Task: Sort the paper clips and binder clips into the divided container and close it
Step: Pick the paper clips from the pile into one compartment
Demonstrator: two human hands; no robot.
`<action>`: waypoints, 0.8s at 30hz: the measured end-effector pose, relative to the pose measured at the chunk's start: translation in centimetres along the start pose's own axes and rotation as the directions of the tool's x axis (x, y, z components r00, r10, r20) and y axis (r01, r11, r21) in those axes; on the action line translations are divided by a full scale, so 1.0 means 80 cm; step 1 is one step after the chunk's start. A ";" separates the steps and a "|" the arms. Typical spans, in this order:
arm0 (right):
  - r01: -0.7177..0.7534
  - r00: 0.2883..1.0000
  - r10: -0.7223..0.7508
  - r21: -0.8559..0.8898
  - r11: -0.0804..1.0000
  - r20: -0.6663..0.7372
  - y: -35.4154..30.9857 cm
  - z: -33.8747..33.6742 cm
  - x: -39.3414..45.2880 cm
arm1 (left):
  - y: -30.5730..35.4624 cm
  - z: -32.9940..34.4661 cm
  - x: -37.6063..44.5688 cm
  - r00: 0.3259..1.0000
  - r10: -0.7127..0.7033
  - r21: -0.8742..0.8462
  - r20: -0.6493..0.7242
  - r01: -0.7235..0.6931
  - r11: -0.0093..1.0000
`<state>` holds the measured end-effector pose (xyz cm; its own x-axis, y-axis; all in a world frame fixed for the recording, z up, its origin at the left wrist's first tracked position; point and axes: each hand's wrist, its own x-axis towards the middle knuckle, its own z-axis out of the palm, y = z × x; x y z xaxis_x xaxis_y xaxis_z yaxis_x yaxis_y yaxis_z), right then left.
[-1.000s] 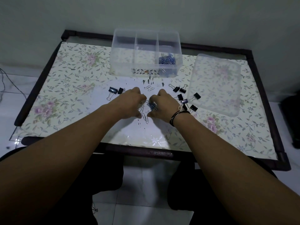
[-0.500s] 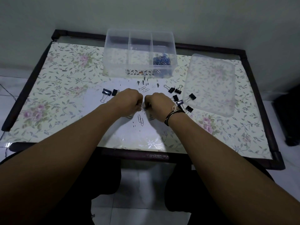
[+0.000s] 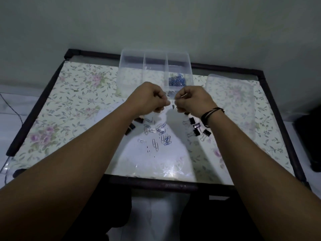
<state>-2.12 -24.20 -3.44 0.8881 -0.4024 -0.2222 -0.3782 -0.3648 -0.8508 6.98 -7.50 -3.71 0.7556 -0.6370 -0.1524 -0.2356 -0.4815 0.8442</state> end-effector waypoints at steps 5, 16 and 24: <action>0.012 0.977 -0.038 -0.122 0.993 -0.208 -0.030 -0.031 0.082 | 0.030 0.005 0.074 0.962 -0.010 -0.050 -0.272 -0.003 0.999; 0.105 0.951 -0.245 -0.546 0.831 -0.190 -0.026 -0.015 0.051 | 0.020 0.004 0.059 0.970 0.044 0.253 -0.240 0.019 0.967; 0.347 0.924 -0.106 -0.690 0.635 0.367 0.041 0.067 -0.027 | -0.043 0.032 -0.052 0.990 -0.071 0.650 0.121 -0.025 0.760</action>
<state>-3.91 -20.02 -8.30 0.9567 -0.0245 -0.2899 -0.1118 -0.9509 -0.2887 3.04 -4.73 -7.27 0.6910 -0.6693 -0.2731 -0.5947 -0.7411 0.3115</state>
